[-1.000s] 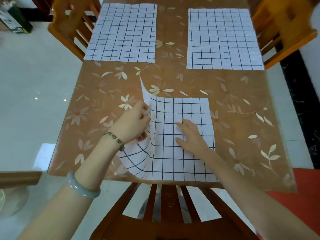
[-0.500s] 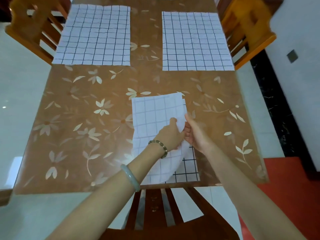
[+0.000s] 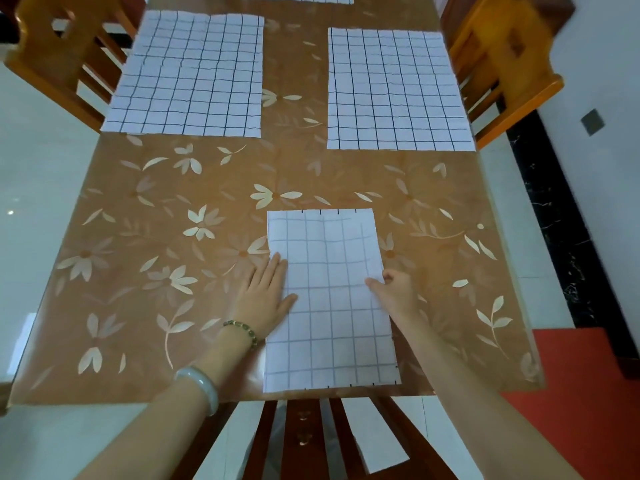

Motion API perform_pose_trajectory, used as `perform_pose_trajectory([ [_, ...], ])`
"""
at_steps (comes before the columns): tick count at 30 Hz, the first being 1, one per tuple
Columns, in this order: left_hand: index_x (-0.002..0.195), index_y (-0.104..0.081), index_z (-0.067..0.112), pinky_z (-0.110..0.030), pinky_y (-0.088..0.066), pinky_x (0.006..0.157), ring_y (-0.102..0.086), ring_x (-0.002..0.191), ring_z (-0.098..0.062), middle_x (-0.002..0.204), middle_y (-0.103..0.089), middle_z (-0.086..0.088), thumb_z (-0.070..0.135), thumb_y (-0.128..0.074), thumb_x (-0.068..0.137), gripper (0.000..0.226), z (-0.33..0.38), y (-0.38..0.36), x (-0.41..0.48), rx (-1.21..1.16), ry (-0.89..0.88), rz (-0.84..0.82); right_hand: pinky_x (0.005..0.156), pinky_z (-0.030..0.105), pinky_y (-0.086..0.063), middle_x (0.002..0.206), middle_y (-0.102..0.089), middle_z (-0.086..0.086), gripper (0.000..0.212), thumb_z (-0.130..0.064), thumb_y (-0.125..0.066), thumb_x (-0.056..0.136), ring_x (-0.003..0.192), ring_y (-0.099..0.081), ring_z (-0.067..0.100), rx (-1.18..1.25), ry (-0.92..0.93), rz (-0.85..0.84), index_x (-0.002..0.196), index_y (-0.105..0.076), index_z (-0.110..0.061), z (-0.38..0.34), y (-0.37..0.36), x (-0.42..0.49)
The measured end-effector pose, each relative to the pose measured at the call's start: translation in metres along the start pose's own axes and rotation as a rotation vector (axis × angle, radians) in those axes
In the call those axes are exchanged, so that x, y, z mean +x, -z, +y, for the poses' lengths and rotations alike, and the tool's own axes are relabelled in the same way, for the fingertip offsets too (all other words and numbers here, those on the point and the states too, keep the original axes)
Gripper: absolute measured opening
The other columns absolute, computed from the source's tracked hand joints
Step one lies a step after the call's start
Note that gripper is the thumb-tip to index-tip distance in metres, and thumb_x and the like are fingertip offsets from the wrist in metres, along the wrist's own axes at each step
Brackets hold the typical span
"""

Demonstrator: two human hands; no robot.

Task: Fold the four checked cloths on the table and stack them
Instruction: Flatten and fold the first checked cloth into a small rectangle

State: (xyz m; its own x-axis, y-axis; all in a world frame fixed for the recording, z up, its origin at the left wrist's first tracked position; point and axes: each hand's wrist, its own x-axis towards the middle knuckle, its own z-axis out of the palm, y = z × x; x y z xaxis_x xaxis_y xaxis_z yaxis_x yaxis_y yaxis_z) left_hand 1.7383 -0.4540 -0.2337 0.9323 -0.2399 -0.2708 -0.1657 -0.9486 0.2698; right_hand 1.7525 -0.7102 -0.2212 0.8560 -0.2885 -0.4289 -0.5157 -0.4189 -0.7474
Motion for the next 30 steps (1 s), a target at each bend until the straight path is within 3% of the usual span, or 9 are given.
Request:
perform_pose_trajectory([
  [5, 0.152, -0.013, 0.017, -0.045, -0.008, 0.117, -0.009, 0.147, -0.026, 0.159, -0.008, -0.004, 0.073, 0.008, 0.082, 0.092, -0.011, -0.012, 0.007, 0.109, -0.010, -0.074, 0.048, 0.029, -0.020, 0.050, -0.027, -0.001, 0.047, -0.014, -0.067, 0.082, 0.048, -0.025, 0.014, -0.084, -0.033, 0.026, 0.054, -0.030, -0.015, 0.004, -0.004, 0.007],
  [10, 0.151, -0.013, 0.019, -0.048, -0.012, 0.116, -0.018, 0.145, -0.028, 0.157, -0.016, -0.005, 0.072, -0.001, 0.087, 0.084, -0.018, -0.018, 0.007, 0.146, 0.022, -0.079, 0.049, 0.027, -0.027, 0.051, -0.037, 0.002, 0.035, -0.019, -0.066, 0.085, 0.049, -0.033, 0.013, -0.114, -0.060, 0.039, 0.059, -0.045, -0.009, 0.007, -0.005, 0.011],
  [15, 0.149, 0.006, 0.023, -0.046, 0.000, 0.116, -0.004, 0.147, -0.027, 0.156, 0.006, -0.001, 0.077, 0.010, 0.080, 0.088, -0.018, -0.023, 0.010, 0.147, 0.022, -0.050, 0.051, 0.025, -0.032, 0.052, -0.045, 0.002, 0.031, -0.020, -0.068, 0.086, 0.051, -0.039, 0.013, -0.078, -0.054, 0.070, 0.063, -0.053, -0.005, 0.010, -0.004, 0.017],
  [18, 0.148, 0.011, 0.025, -0.044, 0.007, 0.115, 0.002, 0.147, -0.025, 0.157, 0.009, -0.001, 0.078, 0.015, 0.076, 0.089, -0.019, -0.026, 0.012, 0.154, 0.025, -0.036, 0.049, 0.020, -0.032, 0.058, -0.049, 0.005, 0.028, -0.019, -0.068, 0.086, 0.054, -0.042, 0.015, -0.062, -0.047, 0.075, 0.068, -0.056, -0.001, 0.009, -0.003, 0.018],
  [25, 0.151, -0.008, 0.019, -0.050, -0.009, 0.115, -0.017, 0.145, -0.032, 0.158, -0.013, -0.007, 0.072, -0.014, 0.087, 0.083, -0.025, -0.031, 0.015, 0.174, 0.007, 0.001, 0.052, 0.025, -0.030, 0.058, -0.043, 0.003, 0.037, -0.020, -0.070, 0.083, 0.054, -0.038, 0.015, -0.086, -0.043, 0.043, 0.061, -0.041, -0.012, 0.004, 0.000, 0.016],
  [30, 0.152, -0.005, 0.020, -0.051, -0.009, 0.116, -0.012, 0.146, -0.031, 0.158, -0.009, -0.008, 0.073, -0.012, 0.087, 0.083, -0.029, -0.034, 0.015, 0.188, -0.018, -0.008, 0.055, 0.026, -0.036, 0.062, -0.048, 0.005, 0.026, -0.019, -0.072, 0.080, 0.057, -0.045, 0.014, -0.181, -0.058, -0.067, 0.065, -0.055, -0.007, 0.009, 0.011, 0.014],
])
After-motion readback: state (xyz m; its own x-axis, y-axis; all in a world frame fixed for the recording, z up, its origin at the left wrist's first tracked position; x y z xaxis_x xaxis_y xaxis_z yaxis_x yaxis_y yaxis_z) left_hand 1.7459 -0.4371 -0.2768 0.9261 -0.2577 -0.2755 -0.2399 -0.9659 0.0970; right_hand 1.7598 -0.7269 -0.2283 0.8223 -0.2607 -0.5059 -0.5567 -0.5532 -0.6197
